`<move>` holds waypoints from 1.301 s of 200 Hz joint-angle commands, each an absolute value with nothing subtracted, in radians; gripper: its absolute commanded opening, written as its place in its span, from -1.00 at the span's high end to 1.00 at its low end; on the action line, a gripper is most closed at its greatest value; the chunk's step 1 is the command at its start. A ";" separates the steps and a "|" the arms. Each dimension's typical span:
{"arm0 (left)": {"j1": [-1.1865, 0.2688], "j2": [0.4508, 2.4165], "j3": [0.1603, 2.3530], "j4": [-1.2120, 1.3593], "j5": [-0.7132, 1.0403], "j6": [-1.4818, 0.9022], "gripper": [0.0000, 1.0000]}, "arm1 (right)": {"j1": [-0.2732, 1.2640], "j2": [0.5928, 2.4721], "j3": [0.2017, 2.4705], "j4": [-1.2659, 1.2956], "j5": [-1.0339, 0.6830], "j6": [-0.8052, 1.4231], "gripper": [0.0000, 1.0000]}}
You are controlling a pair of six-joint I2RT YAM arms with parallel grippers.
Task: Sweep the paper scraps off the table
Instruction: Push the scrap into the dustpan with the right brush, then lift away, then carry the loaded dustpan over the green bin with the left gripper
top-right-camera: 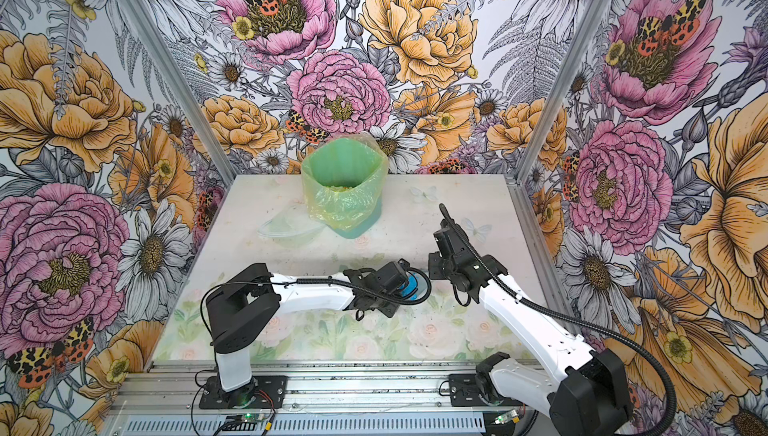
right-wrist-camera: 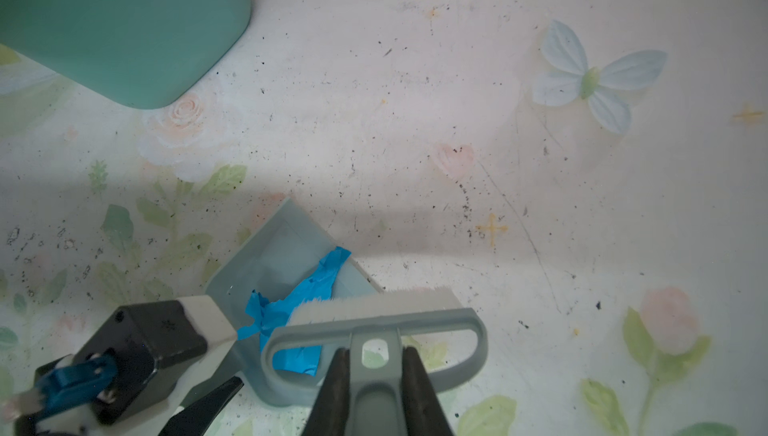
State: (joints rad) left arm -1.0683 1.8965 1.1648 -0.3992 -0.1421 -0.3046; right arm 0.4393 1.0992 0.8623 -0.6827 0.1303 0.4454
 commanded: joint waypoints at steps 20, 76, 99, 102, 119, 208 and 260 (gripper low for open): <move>-1.062 1.861 1.157 -0.378 -0.156 -0.295 0.78 | 0.369 1.022 0.872 -0.684 0.174 0.488 1.00; -1.065 1.804 1.173 -0.430 -0.183 -0.286 0.78 | 0.254 0.911 0.829 -0.685 0.203 0.541 1.00; -1.068 1.770 1.190 -0.460 -0.197 -0.277 0.78 | 0.222 0.894 0.813 -0.686 0.197 0.546 1.00; -1.068 1.766 1.193 -0.465 -0.201 -0.276 0.78 | 0.219 0.895 0.812 -0.685 0.194 0.546 1.00; -1.070 1.743 1.205 -0.487 -0.202 -0.269 0.77 | 0.211 0.903 0.807 -0.685 0.190 0.545 1.00; -1.074 1.635 1.274 -0.605 -0.284 -0.235 0.75 | 0.204 0.957 0.799 -0.677 0.192 0.543 1.00; -1.073 1.592 1.322 -0.654 -0.302 -0.222 0.73 | 0.203 0.981 0.795 -0.655 0.181 0.540 1.00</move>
State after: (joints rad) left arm -1.0695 1.6360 1.2800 -0.6174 -0.2672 -0.2443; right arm 0.2096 0.9714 0.8059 -0.6907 0.1787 0.5346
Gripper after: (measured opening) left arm 0.221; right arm 0.181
